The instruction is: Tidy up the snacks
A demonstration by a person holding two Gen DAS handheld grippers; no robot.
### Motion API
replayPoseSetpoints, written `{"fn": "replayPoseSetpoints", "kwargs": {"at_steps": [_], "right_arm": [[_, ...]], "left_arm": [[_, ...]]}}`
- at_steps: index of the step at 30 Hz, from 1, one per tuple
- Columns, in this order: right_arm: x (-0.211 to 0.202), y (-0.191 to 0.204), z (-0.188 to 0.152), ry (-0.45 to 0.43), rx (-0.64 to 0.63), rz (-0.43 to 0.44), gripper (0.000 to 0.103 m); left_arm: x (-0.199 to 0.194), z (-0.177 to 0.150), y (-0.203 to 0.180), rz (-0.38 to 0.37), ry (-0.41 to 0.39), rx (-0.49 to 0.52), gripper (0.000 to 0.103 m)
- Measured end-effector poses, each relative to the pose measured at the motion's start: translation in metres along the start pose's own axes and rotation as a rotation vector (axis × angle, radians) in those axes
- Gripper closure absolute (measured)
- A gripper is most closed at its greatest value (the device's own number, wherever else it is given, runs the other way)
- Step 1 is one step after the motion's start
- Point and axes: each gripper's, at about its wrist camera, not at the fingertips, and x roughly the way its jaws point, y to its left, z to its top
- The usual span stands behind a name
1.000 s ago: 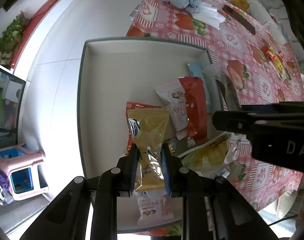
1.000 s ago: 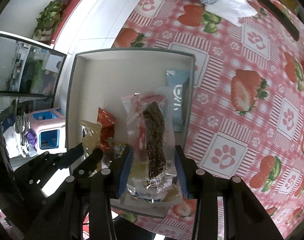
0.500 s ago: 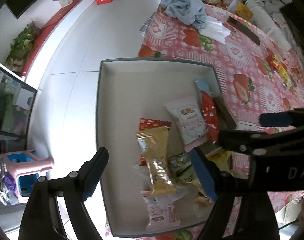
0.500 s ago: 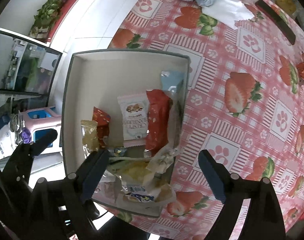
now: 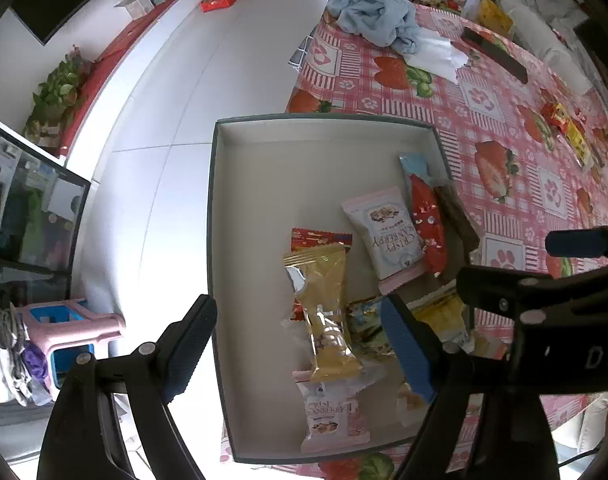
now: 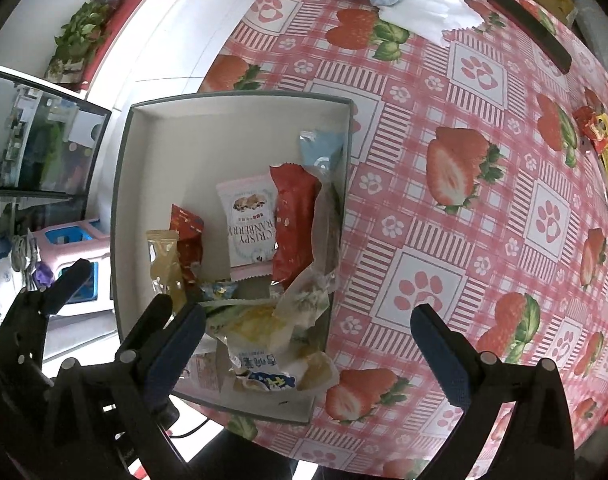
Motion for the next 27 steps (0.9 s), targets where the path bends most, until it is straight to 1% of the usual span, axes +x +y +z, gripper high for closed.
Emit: {"fn": "replayPoseSetpoints", "kwargs": {"at_steps": [10, 17, 24, 27], "right_arm": [[-0.005, 0.002, -0.005, -0.013, 0.020, -0.005, 0.000], [-0.005, 0.003, -0.010, -0.013, 0.033, -0.011, 0.000], [-0.005, 0.005, -0.012, -0.015, 0.032, -0.020, 0.000], [-0.004, 0.006, -0.012, -0.015, 0.034, -0.021, 0.000]], "left_arm": [[-0.001, -0.002, 0.001, -0.022, -0.003, 0.003, 0.016], [0.002, -0.003, 0.005, -0.044, 0.011, -0.007, 0.016], [0.010, -0.004, 0.015, -0.052, 0.035, -0.054, 0.016], [0.011, -0.003, 0.021, -0.039, 0.021, -0.065, 0.016]]}}
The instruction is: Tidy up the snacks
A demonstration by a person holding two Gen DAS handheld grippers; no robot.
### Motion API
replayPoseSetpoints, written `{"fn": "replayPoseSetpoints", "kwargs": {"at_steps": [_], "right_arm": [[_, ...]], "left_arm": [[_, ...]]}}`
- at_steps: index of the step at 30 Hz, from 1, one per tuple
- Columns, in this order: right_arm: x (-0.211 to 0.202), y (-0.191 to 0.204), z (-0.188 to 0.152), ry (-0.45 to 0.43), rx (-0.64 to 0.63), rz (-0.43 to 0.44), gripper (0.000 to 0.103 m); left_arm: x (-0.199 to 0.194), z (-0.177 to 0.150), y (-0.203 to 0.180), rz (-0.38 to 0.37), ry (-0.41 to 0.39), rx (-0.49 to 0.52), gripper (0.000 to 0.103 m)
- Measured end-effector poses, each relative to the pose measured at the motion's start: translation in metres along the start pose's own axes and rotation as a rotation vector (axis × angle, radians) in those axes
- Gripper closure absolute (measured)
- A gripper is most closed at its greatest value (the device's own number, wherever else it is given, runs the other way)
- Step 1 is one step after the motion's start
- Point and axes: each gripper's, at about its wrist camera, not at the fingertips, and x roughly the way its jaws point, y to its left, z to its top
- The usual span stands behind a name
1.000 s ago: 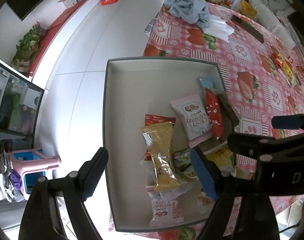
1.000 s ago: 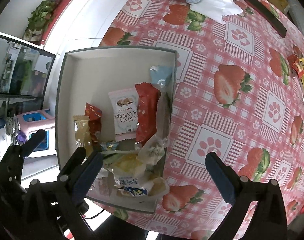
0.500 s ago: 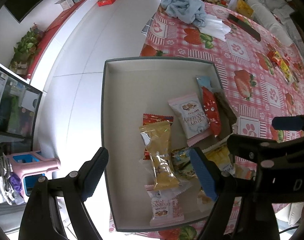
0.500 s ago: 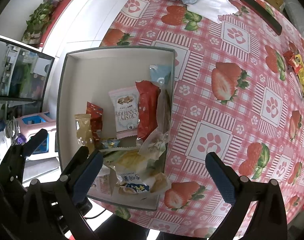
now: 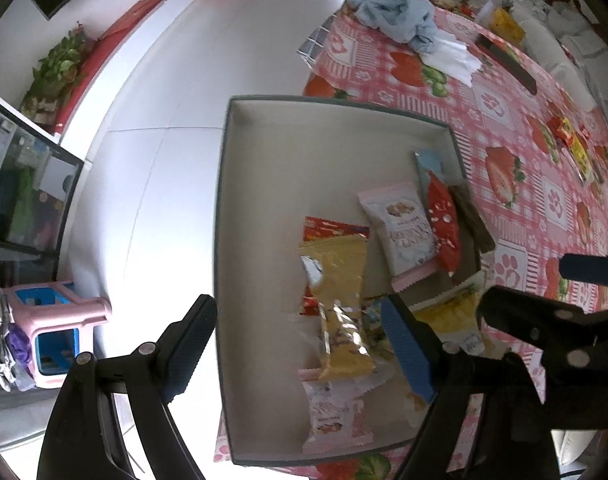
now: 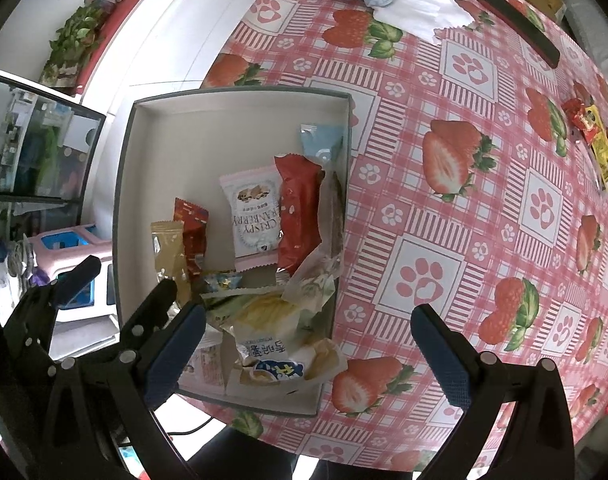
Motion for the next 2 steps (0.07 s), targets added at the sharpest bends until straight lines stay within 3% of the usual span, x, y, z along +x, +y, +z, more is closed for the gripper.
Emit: {"fn": "replayPoseSetpoints", "kwargs": {"at_steps": [2], "right_arm": [[0.0010, -0.0002, 0.0009, -0.001, 0.006, 0.005, 0.000]], "left_arm": [[-0.0004, 0.0012, 0.0023, 0.008, -0.010, 0.005, 0.016]]}}
